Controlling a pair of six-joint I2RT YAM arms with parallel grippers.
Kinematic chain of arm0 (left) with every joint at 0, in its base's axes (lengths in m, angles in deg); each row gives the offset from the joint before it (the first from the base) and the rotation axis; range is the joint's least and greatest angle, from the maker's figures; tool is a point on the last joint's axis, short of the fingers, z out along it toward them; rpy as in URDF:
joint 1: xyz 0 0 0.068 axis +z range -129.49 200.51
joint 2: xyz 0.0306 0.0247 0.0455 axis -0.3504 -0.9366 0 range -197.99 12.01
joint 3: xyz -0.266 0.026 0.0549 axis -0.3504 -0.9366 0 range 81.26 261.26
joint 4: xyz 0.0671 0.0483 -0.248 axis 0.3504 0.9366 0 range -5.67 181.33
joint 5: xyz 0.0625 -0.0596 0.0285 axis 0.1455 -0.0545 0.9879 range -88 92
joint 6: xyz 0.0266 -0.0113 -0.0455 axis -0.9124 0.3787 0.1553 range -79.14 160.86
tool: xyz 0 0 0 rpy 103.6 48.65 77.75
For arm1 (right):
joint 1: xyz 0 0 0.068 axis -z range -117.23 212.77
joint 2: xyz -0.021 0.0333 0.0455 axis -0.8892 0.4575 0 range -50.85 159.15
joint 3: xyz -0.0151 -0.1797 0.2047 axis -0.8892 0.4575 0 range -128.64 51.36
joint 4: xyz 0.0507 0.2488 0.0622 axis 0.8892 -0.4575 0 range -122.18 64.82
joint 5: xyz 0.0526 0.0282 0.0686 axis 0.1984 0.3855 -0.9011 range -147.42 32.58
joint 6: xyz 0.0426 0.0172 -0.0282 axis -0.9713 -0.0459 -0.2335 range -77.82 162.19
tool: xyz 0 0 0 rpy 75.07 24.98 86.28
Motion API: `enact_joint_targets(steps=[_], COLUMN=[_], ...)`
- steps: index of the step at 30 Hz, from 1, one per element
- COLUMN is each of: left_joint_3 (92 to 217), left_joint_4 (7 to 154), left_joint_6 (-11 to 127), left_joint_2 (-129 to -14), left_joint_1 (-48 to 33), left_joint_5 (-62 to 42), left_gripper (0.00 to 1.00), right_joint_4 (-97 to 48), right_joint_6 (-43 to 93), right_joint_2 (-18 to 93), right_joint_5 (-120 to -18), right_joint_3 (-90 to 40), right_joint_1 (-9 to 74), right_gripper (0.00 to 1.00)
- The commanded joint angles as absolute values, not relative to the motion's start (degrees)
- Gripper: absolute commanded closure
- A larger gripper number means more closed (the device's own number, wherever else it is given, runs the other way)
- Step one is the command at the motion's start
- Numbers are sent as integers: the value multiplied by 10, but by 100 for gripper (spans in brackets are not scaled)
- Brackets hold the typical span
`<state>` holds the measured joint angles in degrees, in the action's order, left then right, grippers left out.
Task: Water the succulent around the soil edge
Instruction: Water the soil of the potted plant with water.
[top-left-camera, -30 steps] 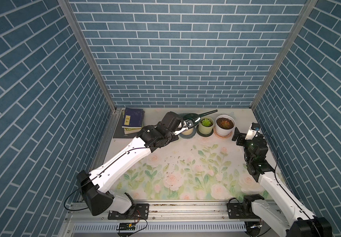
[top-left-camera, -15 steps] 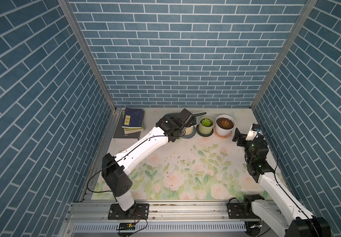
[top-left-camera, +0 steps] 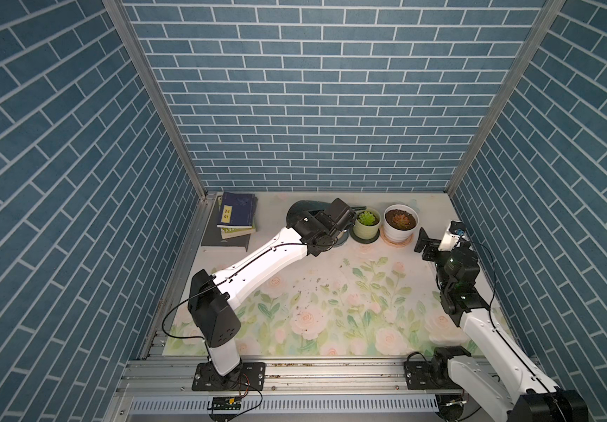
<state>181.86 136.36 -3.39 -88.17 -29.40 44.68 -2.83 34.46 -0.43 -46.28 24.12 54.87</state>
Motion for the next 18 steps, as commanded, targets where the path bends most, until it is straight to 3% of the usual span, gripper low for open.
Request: enact_joint_targets(steps=[1, 18], left_joint_3=[1839, 1754], left_joint_4=[1327, 1360], left_joint_6=[-52, -62], left_joint_2=[-869, -806], left_joint_1=[-317, -325], left_joint_5=[482, 518], left_gripper=[100, 100], right_joint_4=[-9, -7], right_joint_6=[332, 334], right_joint_2=[-14, -16], right_joint_5=[-467, -469], right_joint_3=[245, 245], right_joint_1=[553, 554], right_gripper=[0, 1])
